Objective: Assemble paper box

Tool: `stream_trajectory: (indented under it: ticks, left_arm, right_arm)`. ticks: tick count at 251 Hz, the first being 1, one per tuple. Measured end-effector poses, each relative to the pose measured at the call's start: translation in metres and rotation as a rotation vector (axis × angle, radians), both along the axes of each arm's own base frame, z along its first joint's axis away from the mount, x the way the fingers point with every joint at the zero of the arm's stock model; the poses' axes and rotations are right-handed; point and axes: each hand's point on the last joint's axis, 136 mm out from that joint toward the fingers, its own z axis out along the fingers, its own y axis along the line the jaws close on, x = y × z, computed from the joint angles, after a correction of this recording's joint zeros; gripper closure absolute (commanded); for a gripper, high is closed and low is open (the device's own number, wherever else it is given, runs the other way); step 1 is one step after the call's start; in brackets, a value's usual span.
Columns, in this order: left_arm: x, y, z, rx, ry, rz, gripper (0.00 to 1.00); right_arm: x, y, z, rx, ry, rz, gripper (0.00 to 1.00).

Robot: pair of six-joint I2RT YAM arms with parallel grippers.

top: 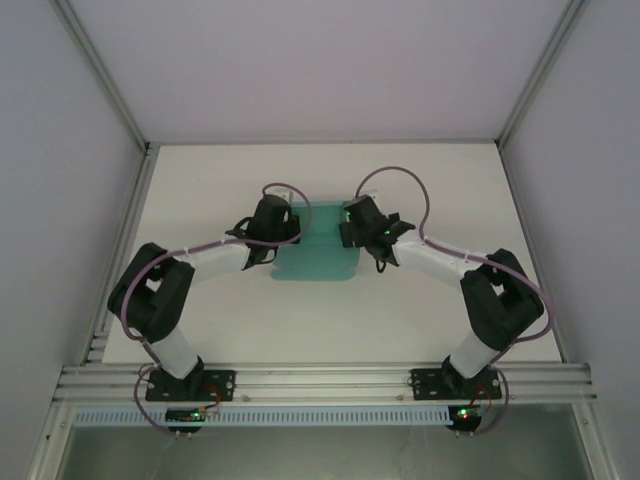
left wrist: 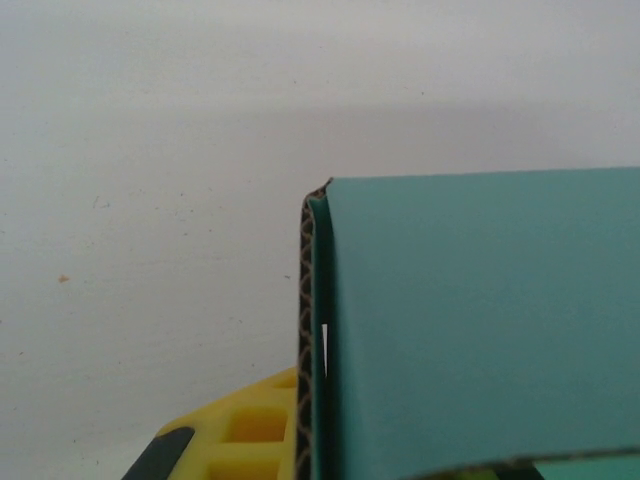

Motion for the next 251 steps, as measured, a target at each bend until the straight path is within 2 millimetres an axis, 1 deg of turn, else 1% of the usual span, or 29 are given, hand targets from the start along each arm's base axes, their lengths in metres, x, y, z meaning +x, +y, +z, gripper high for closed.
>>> stream_trajectory:
  ticks: [36,64,91,108,120,135,147,156,172,182,203,213,219,228,251]
  left_arm:
    - [0.0,-0.001,0.001,-0.004,0.0,0.013,1.0]
    - [-0.002,-0.004,0.0,-0.008,0.002,0.009,1.0]
    - [-0.005,-0.006,0.001,-0.01,0.007,-0.003,1.0]
    - [-0.007,-0.008,0.002,-0.015,0.014,-0.016,1.0]
    - [-0.009,-0.009,0.003,-0.02,0.018,-0.025,1.0]
    - [-0.011,-0.011,0.007,-0.032,0.019,-0.038,1.0]
    - [-0.013,-0.013,0.01,-0.043,0.019,-0.051,1.0]
    - [-0.014,-0.015,0.013,-0.054,0.018,-0.061,1.0]
    - [-0.016,-0.018,0.017,-0.07,0.018,-0.08,1.0]
    - [-0.017,-0.02,0.018,-0.077,0.019,-0.088,1.0]
    - [-0.02,-0.022,0.018,-0.085,0.031,-0.104,1.0]
    - [-0.022,-0.022,0.017,-0.083,0.039,-0.108,1.0]
    - [-0.022,-0.022,0.016,-0.083,0.043,-0.111,1.0]
    - [-0.023,-0.023,0.016,-0.084,0.047,-0.115,1.0]
    - [-0.025,-0.024,0.016,-0.088,0.056,-0.125,1.0]
  right_arm:
    - [0.0,-0.006,0.009,-0.006,-0.029,-0.026,0.01]
    - [-0.011,-0.011,0.021,0.051,-0.029,0.019,0.01]
    - [-0.022,-0.022,0.044,0.161,-0.037,0.083,0.01]
    - [-0.027,-0.029,0.062,0.243,-0.054,0.128,0.04]
    - [-0.031,-0.035,0.073,0.298,-0.066,0.163,0.09]
    - [-0.035,-0.039,0.084,0.352,-0.075,0.206,0.12]
    - [-0.037,-0.038,0.089,0.395,-0.07,0.249,0.14]
    - [-0.039,-0.036,0.09,0.418,-0.057,0.286,0.16]
    - [-0.045,-0.029,0.085,0.45,-0.016,0.349,0.26]
    - [-0.048,-0.026,0.08,0.467,0.019,0.381,0.31]
    - [-0.052,-0.02,0.07,0.48,0.079,0.437,0.45]
    - [-0.054,-0.019,0.067,0.491,0.102,0.45,0.55]
    - [-0.054,-0.018,0.066,0.491,0.109,0.463,0.59]
    - [-0.054,-0.018,0.065,0.498,0.118,0.472,0.61]
    - [-0.056,-0.017,0.066,0.517,0.127,0.494,0.61]
